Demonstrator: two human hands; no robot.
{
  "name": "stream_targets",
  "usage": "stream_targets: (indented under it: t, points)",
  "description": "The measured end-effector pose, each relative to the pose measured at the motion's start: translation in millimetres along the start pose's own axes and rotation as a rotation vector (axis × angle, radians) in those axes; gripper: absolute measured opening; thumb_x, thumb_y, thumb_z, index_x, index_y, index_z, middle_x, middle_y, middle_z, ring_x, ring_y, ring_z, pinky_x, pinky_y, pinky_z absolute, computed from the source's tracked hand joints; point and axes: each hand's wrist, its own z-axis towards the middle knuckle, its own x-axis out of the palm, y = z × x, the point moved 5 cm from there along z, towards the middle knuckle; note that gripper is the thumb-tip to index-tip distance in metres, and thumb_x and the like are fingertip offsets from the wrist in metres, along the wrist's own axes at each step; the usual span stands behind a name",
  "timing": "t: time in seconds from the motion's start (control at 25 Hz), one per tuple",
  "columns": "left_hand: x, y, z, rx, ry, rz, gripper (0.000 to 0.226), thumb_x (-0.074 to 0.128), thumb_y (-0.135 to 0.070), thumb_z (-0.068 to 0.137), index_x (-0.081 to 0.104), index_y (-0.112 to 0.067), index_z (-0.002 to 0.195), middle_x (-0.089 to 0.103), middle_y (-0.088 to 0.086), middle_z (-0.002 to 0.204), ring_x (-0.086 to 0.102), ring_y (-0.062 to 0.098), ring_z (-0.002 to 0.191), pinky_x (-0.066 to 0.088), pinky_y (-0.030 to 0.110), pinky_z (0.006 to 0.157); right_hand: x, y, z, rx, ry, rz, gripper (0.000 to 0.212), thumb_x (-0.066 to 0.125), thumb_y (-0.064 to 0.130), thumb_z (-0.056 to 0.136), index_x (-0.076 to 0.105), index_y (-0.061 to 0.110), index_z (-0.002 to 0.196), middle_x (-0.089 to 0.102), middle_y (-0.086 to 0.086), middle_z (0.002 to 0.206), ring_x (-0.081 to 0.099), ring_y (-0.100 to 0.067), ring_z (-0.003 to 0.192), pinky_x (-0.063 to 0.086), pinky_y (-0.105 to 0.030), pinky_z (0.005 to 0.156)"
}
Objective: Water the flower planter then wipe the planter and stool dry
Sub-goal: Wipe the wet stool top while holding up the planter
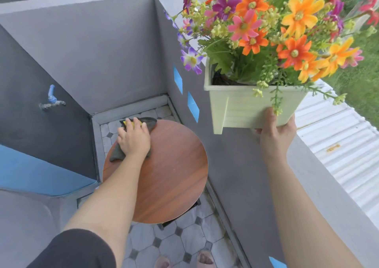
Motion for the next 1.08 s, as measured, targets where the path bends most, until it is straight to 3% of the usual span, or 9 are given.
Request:
stream_targets:
  t: [0.16,0.4,0.56,0.68,0.8,0.92,1.0,1.08]
  points:
    - [-18.7,63.8,-16.9,-0.15,-0.093,-0.028,0.048,0.028,-0.037,0.099,0.051,-0.007,0.13,0.045,0.015,0.138,0.036,0.041,0.114,0.033,0.049,0.092,0.3,3.3,-2.4,0.006,-0.01,0.023,0.024,0.059,0.051,0.072,0.053,0.032,0.086,0.053,0.006,0.076,0.051,-0.023,0.075,0.05,-0.02,0.044]
    - [-12.6,93.8,-118.9,-0.249,-0.092,-0.084,0.047,0.045,-0.025,0.097,0.044,0.004,0.133,0.042,0.027,0.14,0.041,0.049,0.101,0.041,0.058,0.077,3.1,9.5,-5.3,0.011,-0.001,0.098,0.028,0.06,0.048,0.073,0.053,0.029,0.093,0.055,0.013,0.077,0.054,-0.013,0.074,0.052,-0.02,0.047]
    - [-1.8,58.1,-178.5,-0.079,-0.063,-0.029,0.043,0.059,-0.019,0.09,0.053,0.007,0.124,0.052,0.026,0.131,0.046,0.043,0.09,0.048,0.05,0.064,3.3,10.3,-5.9,0.01,-0.014,0.078,0.042,0.058,0.047,0.072,0.051,0.016,0.099,0.059,0.02,0.07,0.055,0.01,0.062,0.053,-0.018,0.046]
    - [15.5,2.6,-205.4,0.182,0.041,0.045,0.044,0.046,-0.028,0.089,0.061,0.001,0.118,0.059,0.02,0.124,0.051,0.035,0.084,0.051,0.041,0.057,3.9,8.9,-4.3,-0.009,0.006,0.072,0.033,0.057,0.045,0.073,0.051,0.021,0.095,0.061,0.031,0.066,0.056,0.01,0.061,0.053,-0.017,0.045]
    - [30.6,-61.5,-200.9,0.403,0.121,0.058,0.05,0.035,-0.031,0.086,0.064,-0.003,0.116,0.063,0.016,0.122,0.048,0.031,0.09,0.052,0.038,0.059,1.6,6.3,-2.5,-0.006,-0.005,0.085,0.024,0.058,0.045,0.073,0.052,0.029,0.09,0.061,0.025,0.066,0.054,0.005,0.061,0.054,-0.023,0.046]
    - [39.5,-101.9,-164.8,0.468,0.169,0.073,0.05,0.034,-0.034,0.088,0.063,-0.007,0.119,0.062,0.011,0.126,0.047,0.027,0.092,0.051,0.033,0.065,0.1,5.4,-3.0,-0.004,-0.023,0.055,0.023,0.058,0.046,0.073,0.054,0.029,0.088,0.057,0.014,0.072,0.052,-0.005,0.064,0.05,-0.024,0.045]
    - [38.9,-112.6,-132.7,0.465,0.15,0.071,0.046,0.039,-0.033,0.093,0.054,-0.007,0.129,0.052,0.013,0.137,0.052,0.031,0.098,0.048,0.036,0.075,0.3,4.7,-2.5,0.0,-0.02,0.058,0.023,0.059,0.046,0.073,0.055,0.029,0.087,0.056,0.012,0.073,0.052,-0.008,0.065,0.049,-0.024,0.044]
    - [36.8,-112.0,-96.8,0.444,0.149,0.066,0.049,0.035,-0.031,0.099,0.035,-0.007,0.142,0.032,0.013,0.151,0.043,0.036,0.114,0.04,0.042,0.09,0.4,2.3,-1.2,0.006,-0.019,0.06,0.023,0.059,0.046,0.073,0.055,0.029,0.088,0.058,0.014,0.073,0.054,-0.01,0.068,0.052,-0.026,0.046]
